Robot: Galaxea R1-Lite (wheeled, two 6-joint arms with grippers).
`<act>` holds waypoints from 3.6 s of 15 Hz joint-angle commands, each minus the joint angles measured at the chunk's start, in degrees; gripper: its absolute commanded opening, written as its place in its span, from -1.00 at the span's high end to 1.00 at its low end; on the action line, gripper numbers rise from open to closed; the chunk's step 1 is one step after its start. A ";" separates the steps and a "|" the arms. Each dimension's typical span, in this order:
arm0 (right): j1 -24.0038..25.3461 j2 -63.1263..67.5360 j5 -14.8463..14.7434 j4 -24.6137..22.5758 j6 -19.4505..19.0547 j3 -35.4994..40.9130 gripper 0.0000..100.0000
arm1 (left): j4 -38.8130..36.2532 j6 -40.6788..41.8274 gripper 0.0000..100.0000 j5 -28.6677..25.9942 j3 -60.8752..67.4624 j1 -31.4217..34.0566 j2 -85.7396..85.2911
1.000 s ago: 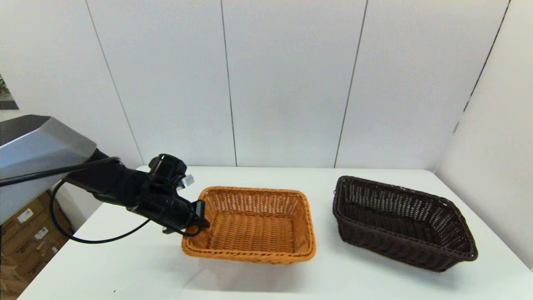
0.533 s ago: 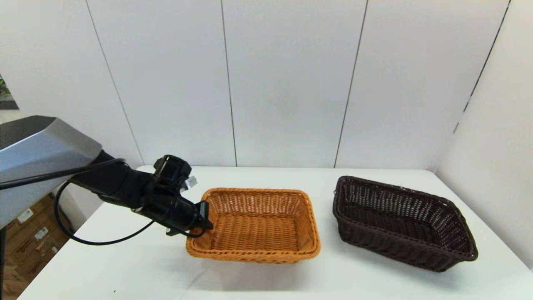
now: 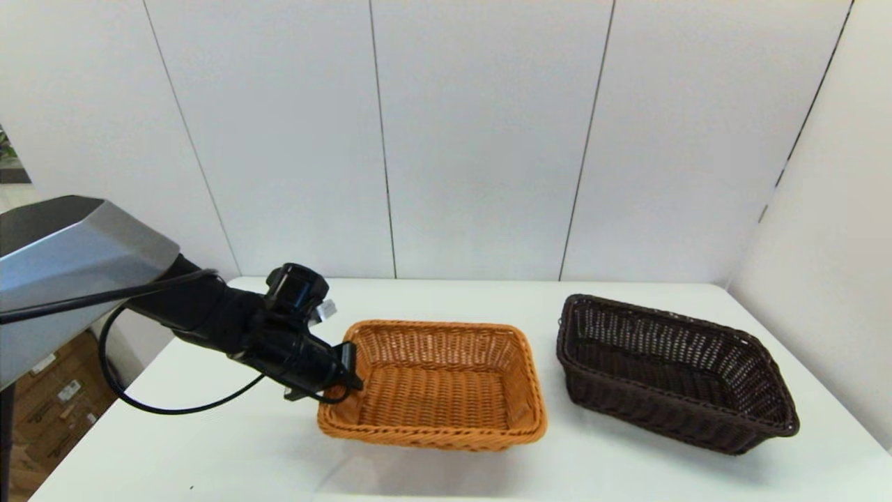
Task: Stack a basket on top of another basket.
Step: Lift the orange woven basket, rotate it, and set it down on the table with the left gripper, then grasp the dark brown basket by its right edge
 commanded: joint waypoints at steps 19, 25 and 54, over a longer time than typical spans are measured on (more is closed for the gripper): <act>0.00 0.07 -0.01 -0.01 0.00 0.00 -1.00 | 1.12 -1.74 1.00 1.59 0.66 -0.74 -0.19; 0.00 0.07 -0.01 -0.01 0.00 0.00 -1.00 | 1.04 -1.83 1.00 1.76 1.10 -0.74 -0.37; 0.00 0.07 -0.01 -0.01 0.00 0.00 -1.00 | 4.38 8.54 -1.00 3.34 12.43 0.32 -43.88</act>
